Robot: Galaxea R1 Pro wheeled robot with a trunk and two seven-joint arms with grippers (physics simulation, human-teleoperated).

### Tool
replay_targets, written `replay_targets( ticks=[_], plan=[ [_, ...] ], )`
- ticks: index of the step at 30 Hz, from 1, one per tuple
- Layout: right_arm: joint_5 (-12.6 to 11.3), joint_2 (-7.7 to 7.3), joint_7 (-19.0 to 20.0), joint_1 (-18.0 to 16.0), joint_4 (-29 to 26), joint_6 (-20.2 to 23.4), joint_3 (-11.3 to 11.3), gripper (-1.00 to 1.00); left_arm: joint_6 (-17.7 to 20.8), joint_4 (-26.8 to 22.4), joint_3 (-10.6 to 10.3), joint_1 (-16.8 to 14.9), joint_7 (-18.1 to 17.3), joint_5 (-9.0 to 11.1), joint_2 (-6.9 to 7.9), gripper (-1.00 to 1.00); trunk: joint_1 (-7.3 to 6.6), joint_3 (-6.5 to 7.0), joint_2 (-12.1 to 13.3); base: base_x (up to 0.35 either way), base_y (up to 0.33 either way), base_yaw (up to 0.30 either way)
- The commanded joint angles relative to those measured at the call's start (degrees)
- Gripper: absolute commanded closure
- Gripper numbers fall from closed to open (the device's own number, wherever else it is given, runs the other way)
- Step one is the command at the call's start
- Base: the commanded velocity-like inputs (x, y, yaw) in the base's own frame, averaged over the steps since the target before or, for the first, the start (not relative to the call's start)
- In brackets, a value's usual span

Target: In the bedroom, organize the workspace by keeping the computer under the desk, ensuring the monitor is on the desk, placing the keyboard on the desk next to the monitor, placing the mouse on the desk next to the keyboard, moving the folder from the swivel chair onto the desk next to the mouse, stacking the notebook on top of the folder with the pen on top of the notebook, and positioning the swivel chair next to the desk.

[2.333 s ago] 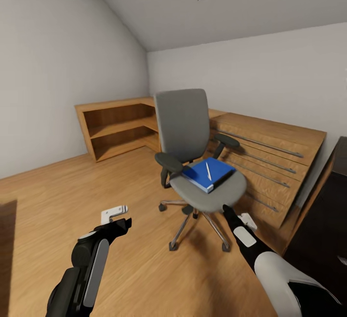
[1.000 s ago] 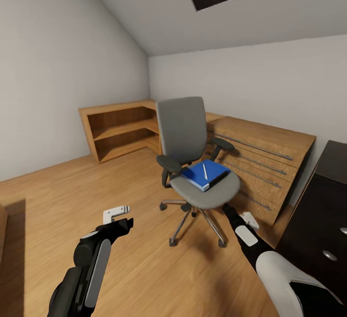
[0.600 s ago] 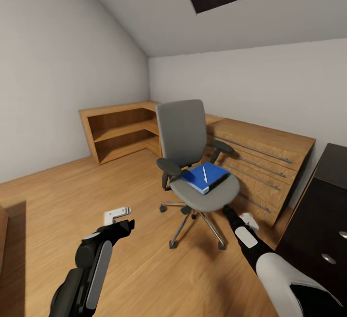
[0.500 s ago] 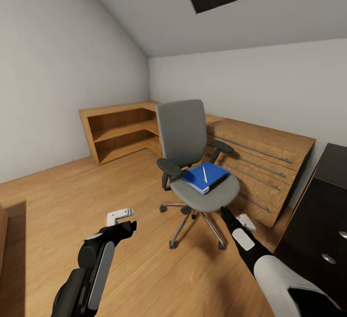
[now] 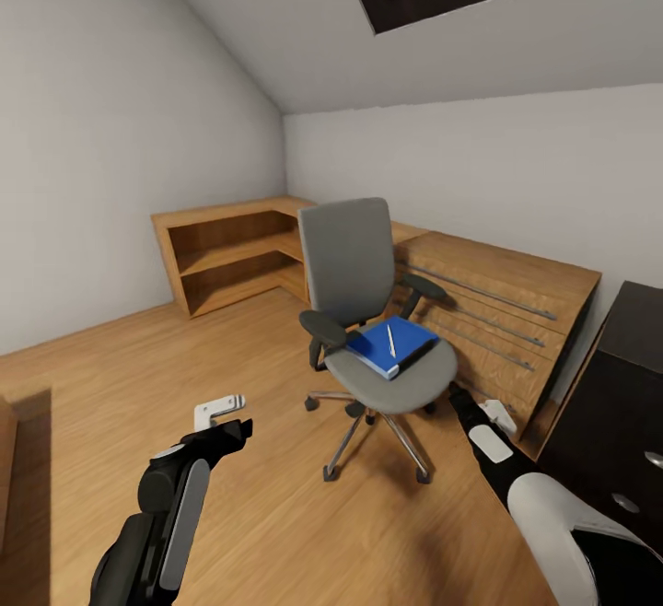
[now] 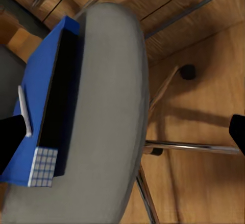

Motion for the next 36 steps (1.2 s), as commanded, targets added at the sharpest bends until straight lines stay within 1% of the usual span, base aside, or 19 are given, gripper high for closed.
replay_targets(
  ticks=[1, 2, 6, 10, 20, 22, 26, 29, 32, 33, 35, 36],
  plan=[
    [-0.9, -0.34, 0.5, -0.1, 0.4, -0.2, 0.1, -1.00, 0.2, -0.1, 0.1, 0.0, 0.4, 0.6, -0.04, -1.00, -0.23, 0.13, 0.4, 0.000, 0.000, 0.000],
    [-1.3, -0.66, 0.8, -0.1, 0.7, -0.2, 0.1, -1.00, 0.2, -0.1, 0.1, 0.0, 0.4, 0.6, -0.04, -1.00, -0.45, 0.31, 0.8, 0.000, 0.000, 0.000],
    [-2.3, -0.71, 2.1, 0.0, 2.0, -0.2, 0.1, -1.00, 0.2, -0.1, 0.1, 0.0, 0.4, 0.6, -0.04, -1.00, -1.33, 1.02, 2.4, 0.000, 0.000, 0.000],
    [-2.5, -0.87, 3.4, -0.1, 3.2, -0.1, 0.1, -1.00, 0.2, -0.1, 0.0, 0.0, 0.4, 0.6, -0.04, -1.00, -2.21, 1.74, 4.0, 0.000, 0.000, 0.000],
    [-2.5, -1.02, 6.4, 0.0, 3.1, -0.1, 0.0, -1.00, 0.2, -0.1, 0.0, 0.0, 0.4, 0.6, -0.04, -1.00, -4.41, 3.54, 8.0, 0.000, 0.000, 0.000],
    [-2.5, -1.40, 7.4, 0.0, 3.1, -0.1, 0.0, -1.00, 0.2, -0.1, 0.0, 0.0, 0.4, 0.6, -0.04, -1.00, -4.85, 3.90, 8.8, 0.000, 0.000, 0.000],
    [-2.5, -2.26, 11.4, 0.1, 2.6, -0.1, 0.0, -1.00, 0.2, 0.1, 0.0, 0.0, 0.4, 0.6, -0.04, -1.00, -5.72, 4.62, 10.4, 0.000, 0.000, 0.000],
    [-2.3, -2.87, 12.3, 0.1, 1.6, -0.1, 0.0, -1.00, 0.2, 0.2, -0.6, 0.0, 0.5, 0.6, -0.04, -1.00, -6.38, 5.15, 11.6, 0.000, 0.000, 0.000],
    [-1.7, -3.02, 12.1, 0.6, -1.6, 0.0, 0.1, -1.00, 0.2, 0.2, -0.9, 0.0, 0.5, 0.6, -0.04, -1.00, -7.04, 5.69, 12.8, 0.000, 0.000, 0.000],
    [-1.1, -3.04, 11.4, 1.1, -3.1, 0.0, 0.1, -1.00, 0.2, 0.2, -0.9, 0.0, 0.5, 0.6, -0.04, -1.00, -7.26, 5.87, 13.2, 0.000, 0.000, 0.000],
    [0.7, -3.07, 8.3, 2.5, -6.8, 0.2, 0.1, -1.00, 0.2, 0.2, -1.0, 0.0, 0.5, 0.5, -0.04, -1.00, -7.70, 6.23, 14.0, 0.000, 0.000, 0.000],
    [2.3, -3.08, 4.2, 3.7, -10.7, 1.0, 0.1, -1.00, 0.2, 0.5, -1.5, 0.0, 0.5, 0.5, -0.04, -1.00, -7.92, 6.41, 14.4, 0.000, 0.000, 0.000]
  ],
)
